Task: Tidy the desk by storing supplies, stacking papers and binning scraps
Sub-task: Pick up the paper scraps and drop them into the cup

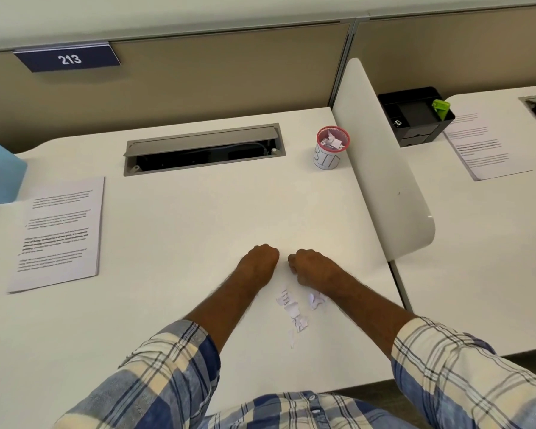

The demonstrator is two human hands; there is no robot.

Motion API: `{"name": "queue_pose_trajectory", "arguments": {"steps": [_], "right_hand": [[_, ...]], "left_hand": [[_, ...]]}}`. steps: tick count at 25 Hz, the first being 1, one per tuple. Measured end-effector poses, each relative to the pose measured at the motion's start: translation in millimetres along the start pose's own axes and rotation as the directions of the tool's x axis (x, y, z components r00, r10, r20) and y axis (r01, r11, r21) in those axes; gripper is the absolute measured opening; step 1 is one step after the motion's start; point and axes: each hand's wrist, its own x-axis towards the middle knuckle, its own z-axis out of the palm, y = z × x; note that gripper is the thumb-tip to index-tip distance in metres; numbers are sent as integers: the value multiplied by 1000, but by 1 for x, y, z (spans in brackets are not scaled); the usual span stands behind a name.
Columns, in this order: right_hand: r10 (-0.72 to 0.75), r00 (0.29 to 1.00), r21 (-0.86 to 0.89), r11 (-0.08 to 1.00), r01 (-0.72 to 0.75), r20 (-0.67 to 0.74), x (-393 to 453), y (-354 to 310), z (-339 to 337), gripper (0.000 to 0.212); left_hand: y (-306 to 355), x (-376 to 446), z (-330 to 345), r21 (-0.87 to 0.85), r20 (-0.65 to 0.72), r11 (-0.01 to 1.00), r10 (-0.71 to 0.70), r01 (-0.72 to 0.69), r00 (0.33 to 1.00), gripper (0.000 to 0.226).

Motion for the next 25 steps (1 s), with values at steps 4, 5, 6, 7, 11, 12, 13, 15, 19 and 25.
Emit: {"name": "queue_pose_trajectory", "arguments": {"steps": [4, 5, 6, 7, 11, 12, 13, 15, 19, 25], "right_hand": [[63, 998, 249, 966, -63, 7, 0, 15, -13, 17], [93, 995, 327, 942, -81, -22, 1, 21, -19, 17], [128, 990, 388, 916, -96, -58, 2, 28, -27, 18], [170, 981, 436, 893, -116, -87, 3, 34, -35, 18], [294, 945, 524, 833, -178, -146, 18, 54, -81, 17], [302, 938, 529, 831, -172, -168, 24, 58, -96, 16], [305, 931, 532, 832, -158, -201, 32, 63, -111, 14], [319, 909, 549, 826, -128, -267, 50, 70, -145, 14], [370, 848, 550, 827, -114, -380, 87, 89, -203, 12], [485, 762, 594, 787, -167, -429, 137, 121, -245, 7]], "left_hand": [[-13, 4, -7, -150, -15, 989, 0, -2, 1000, 22], [-18, 6, -14, -236, -47, 972, -31, 19, 998, 20], [-23, 8, -22, -331, -78, 942, -79, 49, 994, 16], [-28, 11, -31, -419, -103, 904, -135, 80, 986, 14], [-41, 28, -73, -598, -102, 793, -223, 120, 969, 16], [-41, 34, -82, -609, -101, 785, -220, 115, 970, 16], [-40, 45, -92, -612, -111, 784, -212, 101, 971, 15], [-33, 68, -115, -615, -139, 786, -185, 62, 973, 13], [-6, 126, -166, -602, -219, 797, -107, -48, 970, 13], [34, 215, -222, -552, -367, 818, -66, -160, 928, 10]]}}
